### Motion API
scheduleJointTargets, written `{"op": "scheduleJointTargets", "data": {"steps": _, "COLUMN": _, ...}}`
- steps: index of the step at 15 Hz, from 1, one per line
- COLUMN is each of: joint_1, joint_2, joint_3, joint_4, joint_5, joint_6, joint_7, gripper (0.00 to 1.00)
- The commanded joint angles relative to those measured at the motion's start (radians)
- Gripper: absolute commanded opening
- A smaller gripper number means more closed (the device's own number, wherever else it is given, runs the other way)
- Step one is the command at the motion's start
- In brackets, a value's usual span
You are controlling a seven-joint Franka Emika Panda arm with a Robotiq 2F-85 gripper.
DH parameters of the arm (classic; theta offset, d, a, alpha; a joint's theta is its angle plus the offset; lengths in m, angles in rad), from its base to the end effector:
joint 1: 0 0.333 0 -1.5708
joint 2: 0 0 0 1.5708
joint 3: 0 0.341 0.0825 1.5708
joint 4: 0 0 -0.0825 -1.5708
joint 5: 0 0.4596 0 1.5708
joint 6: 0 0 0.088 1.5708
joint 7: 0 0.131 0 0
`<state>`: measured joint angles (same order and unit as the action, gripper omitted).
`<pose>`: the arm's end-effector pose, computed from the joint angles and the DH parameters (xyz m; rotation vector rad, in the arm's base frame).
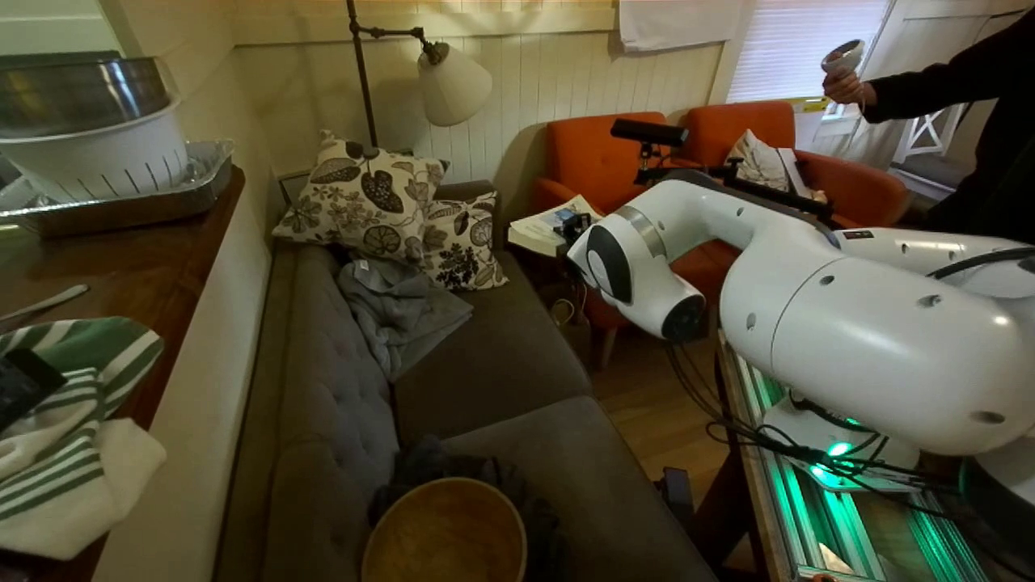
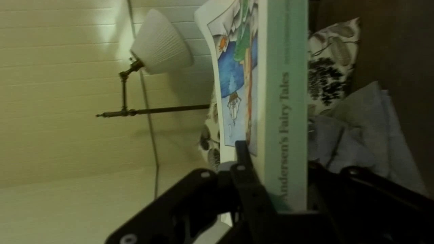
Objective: Put the brown bowl on the blanket, then remove the book from the bowl
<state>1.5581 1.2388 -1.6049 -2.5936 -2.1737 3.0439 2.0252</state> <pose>0.4288 -0.1310 0.2400 1.7081 0.4632 0.4821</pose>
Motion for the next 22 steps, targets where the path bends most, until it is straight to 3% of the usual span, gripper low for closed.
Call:
{"op": "scheduleJointTargets", "data": {"steps": 1, "joint_1": 0.061, "joint_2": -0.059, "joint_3": -0.118, "joint_4": -0.027, "joint_5": -0.176, "joint_6": -0.188, "joint_7": 0.044, "gripper": 0.06}}
{"op": "scheduleJointTargets", "data": {"steps": 2, "joint_1": 0.073, "joint_2": -0.045, "joint_3": -0.149, "joint_4": -0.023, "joint_5": -0.225, "joint_6": -0.214, "joint_7": 0.042, "gripper": 0.06}}
{"op": "scheduleJointTargets", "data": {"steps": 3, "joint_1": 0.108, "joint_2": -0.159, "joint_3": -0.204, "joint_4": -0.056, "joint_5": -0.152, "joint_6": -0.332, "joint_7": -0.170, "gripper": 0.06}}
{"op": "scheduleJointTargets", "data": {"steps": 5, "joint_1": 0.131, "joint_2": -0.180, "joint_3": -0.256, "joint_4": -0.038, "joint_5": -0.203, "joint_6": -0.387, "joint_7": -0.269, "gripper": 0.06}}
{"op": "scheduleJointTargets", "data": {"steps": 6, "joint_1": 0.129, "joint_2": -0.226, "joint_3": -0.223, "joint_4": -0.053, "joint_5": -0.086, "joint_6": -0.413, "joint_7": -0.320, "gripper": 0.06}}
{"op": "scheduleJointTargets", "data": {"steps": 7, "joint_1": 0.149, "joint_2": -0.252, "joint_3": -0.246, "joint_4": -0.056, "joint_5": -0.078, "joint_6": -0.439, "joint_7": -0.365, "gripper": 0.24}}
{"op": "scheduleJointTargets", "data": {"steps": 11, "joint_1": 0.163, "joint_2": -0.333, "joint_3": -0.248, "joint_4": -0.070, "joint_5": -0.056, "joint_6": -0.477, "joint_7": -0.425, "gripper": 0.24}}
{"op": "scheduleJointTargets", "data": {"steps": 12, "joint_1": 0.163, "joint_2": -0.337, "joint_3": -0.248, "joint_4": -0.071, "joint_5": -0.057, "joint_6": -0.479, "joint_7": -0.426, "gripper": 0.24}}
{"op": "scheduleJointTargets", "data": {"steps": 13, "joint_1": 0.163, "joint_2": -0.340, "joint_3": -0.248, "joint_4": -0.072, "joint_5": -0.057, "joint_6": -0.480, "joint_7": -0.426, "gripper": 0.06}}
{"op": "scheduleJointTargets", "data": {"steps": 14, "joint_1": 0.172, "joint_2": -0.350, "joint_3": -0.260, "joint_4": -0.070, "joint_5": -0.091, "joint_6": -0.580, "joint_7": -0.367, "gripper": 0.06}}
{"op": "scheduleJointTargets", "data": {"steps": 15, "joint_1": 0.130, "joint_2": -0.220, "joint_3": -0.233, "joint_4": -0.049, "joint_5": -0.178, "joint_6": -0.562, "joint_7": -0.196, "gripper": 0.06}}
{"op": "scheduleJointTargets", "data": {"steps": 16, "joint_1": 0.128, "joint_2": -0.239, "joint_3": -0.263, "joint_4": -0.042, "joint_5": -0.247, "joint_6": -0.613, "joint_7": -0.175, "gripper": 0.06}}
{"op": "scheduleJointTargets", "data": {"steps": 17, "joint_1": 0.169, "joint_2": -0.360, "joint_3": -0.322, "joint_4": -0.060, "joint_5": -0.296, "joint_6": -0.741, "joint_7": -0.234, "gripper": 0.06}}
{"op": "scheduleJointTargets", "data": {"steps": 20, "joint_1": 0.180, "joint_2": -0.408, "joint_3": -0.408, "joint_4": -0.062, "joint_5": -0.466, "joint_6": -0.938, "joint_7": -0.136, "gripper": 0.06}}
{"op": "scheduleJointTargets", "data": {"steps": 21, "joint_1": 0.119, "joint_2": -0.254, "joint_3": -0.290, "joint_4": -0.028, "joint_5": -0.361, "joint_6": -0.896, "joint_7": -0.032, "gripper": 0.06}}
{"op": "scheduleJointTargets", "data": {"steps": 22, "joint_1": 0.106, "joint_2": -0.259, "joint_3": -0.292, "joint_4": -0.019, "joint_5": -0.362, "joint_6": -0.927, "joint_7": 0.015, "gripper": 0.06}}
